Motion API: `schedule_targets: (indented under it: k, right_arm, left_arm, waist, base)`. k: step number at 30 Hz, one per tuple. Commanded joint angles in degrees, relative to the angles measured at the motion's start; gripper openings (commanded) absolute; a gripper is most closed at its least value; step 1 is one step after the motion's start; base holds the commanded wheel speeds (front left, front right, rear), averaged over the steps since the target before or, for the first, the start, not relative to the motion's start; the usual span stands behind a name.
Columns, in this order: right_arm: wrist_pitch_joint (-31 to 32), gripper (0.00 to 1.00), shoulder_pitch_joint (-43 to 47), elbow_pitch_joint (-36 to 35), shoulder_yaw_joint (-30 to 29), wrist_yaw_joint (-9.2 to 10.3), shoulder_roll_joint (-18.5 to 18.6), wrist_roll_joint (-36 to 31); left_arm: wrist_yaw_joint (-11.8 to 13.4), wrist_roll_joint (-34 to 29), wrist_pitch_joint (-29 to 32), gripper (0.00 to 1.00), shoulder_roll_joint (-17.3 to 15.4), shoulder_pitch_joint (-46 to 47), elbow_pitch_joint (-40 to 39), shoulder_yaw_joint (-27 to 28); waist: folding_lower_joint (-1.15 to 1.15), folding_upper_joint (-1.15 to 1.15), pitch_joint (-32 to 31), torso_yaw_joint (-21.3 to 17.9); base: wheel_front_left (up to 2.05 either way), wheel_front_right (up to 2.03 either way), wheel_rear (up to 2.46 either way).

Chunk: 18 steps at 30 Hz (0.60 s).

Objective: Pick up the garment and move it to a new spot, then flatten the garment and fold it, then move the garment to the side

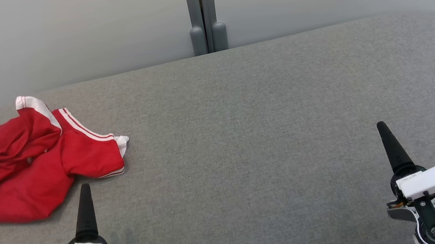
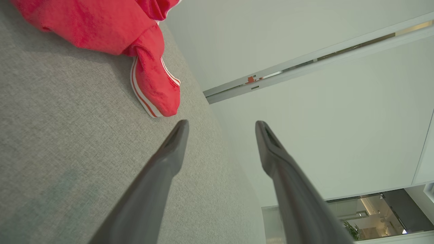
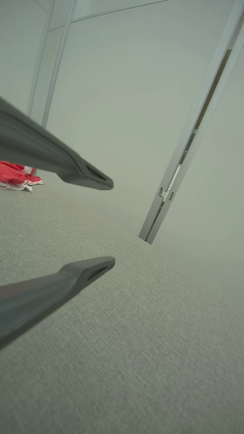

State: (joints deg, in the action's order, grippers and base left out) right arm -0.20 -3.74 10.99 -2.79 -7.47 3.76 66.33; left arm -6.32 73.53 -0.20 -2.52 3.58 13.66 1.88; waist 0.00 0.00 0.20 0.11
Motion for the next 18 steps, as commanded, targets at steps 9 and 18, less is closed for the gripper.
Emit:
schedule_targets:
  k: [9, 18]
  right_arm:
    - [-2.46, 1.00, 0.06, -2.69, 0.74, -0.02, 0.82, -14.35]
    - [-4.26, 1.00, 0.22, -2.84, 1.40, -0.02, 1.65, -24.32]
  left_arm:
    - [0.24, -15.61, -2.48, 1.00, -0.79, -0.26, -1.40, -1.68]
    - [1.22, -26.77, -4.24, 1.00, -1.88, -0.94, -0.58, -2.99]
  waist:
    - [0.00, 0.00, 0.07, -0.13]
    - [0.00, 0.00, 0.06, -0.27]
  base:
    - [0.00, 0.00, 0.00]
    - [0.00, 0.00, 0.00]
